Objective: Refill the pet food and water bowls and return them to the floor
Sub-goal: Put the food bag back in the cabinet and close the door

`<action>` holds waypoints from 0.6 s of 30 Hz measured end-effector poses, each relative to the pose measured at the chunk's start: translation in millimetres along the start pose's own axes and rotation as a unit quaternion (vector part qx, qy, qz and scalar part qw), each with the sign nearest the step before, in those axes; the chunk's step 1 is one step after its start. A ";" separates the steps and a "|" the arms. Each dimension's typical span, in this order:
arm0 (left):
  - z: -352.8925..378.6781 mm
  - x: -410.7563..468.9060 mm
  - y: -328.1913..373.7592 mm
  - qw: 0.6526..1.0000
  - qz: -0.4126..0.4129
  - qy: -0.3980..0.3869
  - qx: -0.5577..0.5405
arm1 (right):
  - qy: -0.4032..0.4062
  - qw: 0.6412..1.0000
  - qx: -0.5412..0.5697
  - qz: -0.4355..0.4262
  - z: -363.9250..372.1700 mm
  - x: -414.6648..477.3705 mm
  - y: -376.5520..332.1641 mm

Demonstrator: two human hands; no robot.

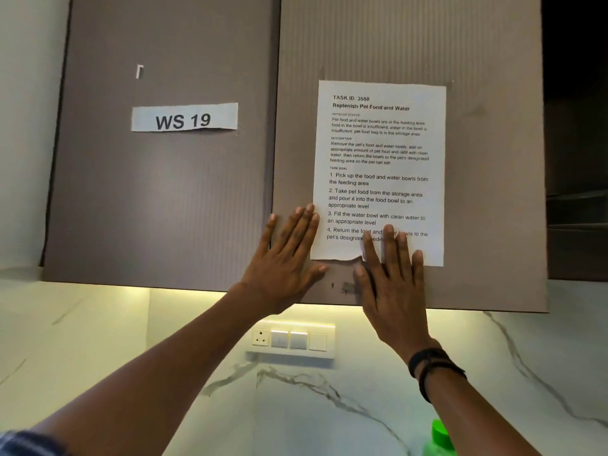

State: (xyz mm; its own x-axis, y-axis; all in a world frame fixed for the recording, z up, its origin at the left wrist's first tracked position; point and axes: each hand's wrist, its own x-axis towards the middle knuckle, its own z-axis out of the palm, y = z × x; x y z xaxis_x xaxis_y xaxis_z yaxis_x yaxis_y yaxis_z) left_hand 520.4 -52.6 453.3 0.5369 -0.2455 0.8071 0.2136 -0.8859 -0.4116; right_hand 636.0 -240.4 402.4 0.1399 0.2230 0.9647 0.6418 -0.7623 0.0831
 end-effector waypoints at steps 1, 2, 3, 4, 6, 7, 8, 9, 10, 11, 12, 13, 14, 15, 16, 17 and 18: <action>6.9 0.8 0.3 1.000 -0.005 -0.002 -0.010 | 0.001 1.000 -0.006 -0.004 4.6 0.4 2.5; 13.6 1.1 0.5 1.000 -0.009 -0.005 -0.020 | 0.002 1.000 -0.010 -0.007 9.0 1.4 4.5; 19.4 0.9 0.5 1.000 -0.011 -0.009 -0.027 | 0.004 1.000 -0.014 -0.009 12.5 2.5 5.2; 25.6 0.3 1.1 0.999 -0.013 -0.014 -0.031 | 0.006 1.000 -0.016 -0.008 16.7 3.4 5.7; 35.7 -1.4 1.7 0.999 -0.018 -0.018 -0.030 | 0.014 1.000 -0.017 -0.002 23.7 3.9 6.0; 38.7 -1.8 1.6 0.999 -0.021 -0.016 -0.028 | 0.021 1.000 -0.016 0.000 25.4 3.8 5.8; 39.5 -1.8 1.3 0.999 -0.021 -0.014 -0.026 | 0.029 0.999 -0.015 -0.001 25.7 4.1 5.1; 39.5 -1.4 1.5 0.999 -0.022 -0.014 -0.026 | 0.035 0.999 -0.015 -0.003 26.3 4.3 5.1; 38.5 -0.9 2.0 0.999 -0.022 -0.017 -0.026 | 0.037 0.999 -0.014 -0.006 26.5 3.9 5.6; 37.1 -1.1 2.5 0.999 -0.025 -0.021 -0.026 | 0.037 0.999 -0.009 -0.008 26.5 3.6 6.2; 36.1 -1.5 3.2 0.999 -0.031 -0.022 -0.027 | 0.038 0.999 -0.002 -0.009 26.2 3.5 6.8; 35.1 -1.7 4.5 0.999 -0.036 -0.023 -0.029 | 0.039 0.999 0.002 -0.010 25.3 3.9 6.8; 33.9 -2.9 6.7 0.998 -0.040 -0.027 -0.031 | 0.037 0.999 0.005 -0.010 24.4 3.5 6.3; 32.5 -4.2 9.2 0.998 -0.044 -0.035 -0.034 | 0.031 0.999 0.005 -0.012 23.3 2.2 6.1; 31.6 -6.3 11.9 0.997 -0.047 -0.044 -0.035 | 0.025 1.000 0.005 -0.013 21.6 -1.2 6.0; 31.1 -8.8 14.6 0.997 -0.051 -0.050 -0.034 | 0.020 1.000 0.009 -0.011 19.7 -6.1 6.1; 30.8 -11.1 16.7 0.997 -0.054 -0.053 -0.033 | 0.016 1.000 0.015 -0.009 17.9 -11.5 5.8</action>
State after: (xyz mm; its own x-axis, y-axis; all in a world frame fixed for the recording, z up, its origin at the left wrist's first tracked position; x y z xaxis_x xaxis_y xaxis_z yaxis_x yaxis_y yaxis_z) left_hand 543.1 -52.5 424.5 0.5975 -0.1069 0.7947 0.2227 -0.9300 -0.2926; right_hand 651.6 -236.5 387.3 0.1054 0.2167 0.9705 0.6657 -0.7404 0.0930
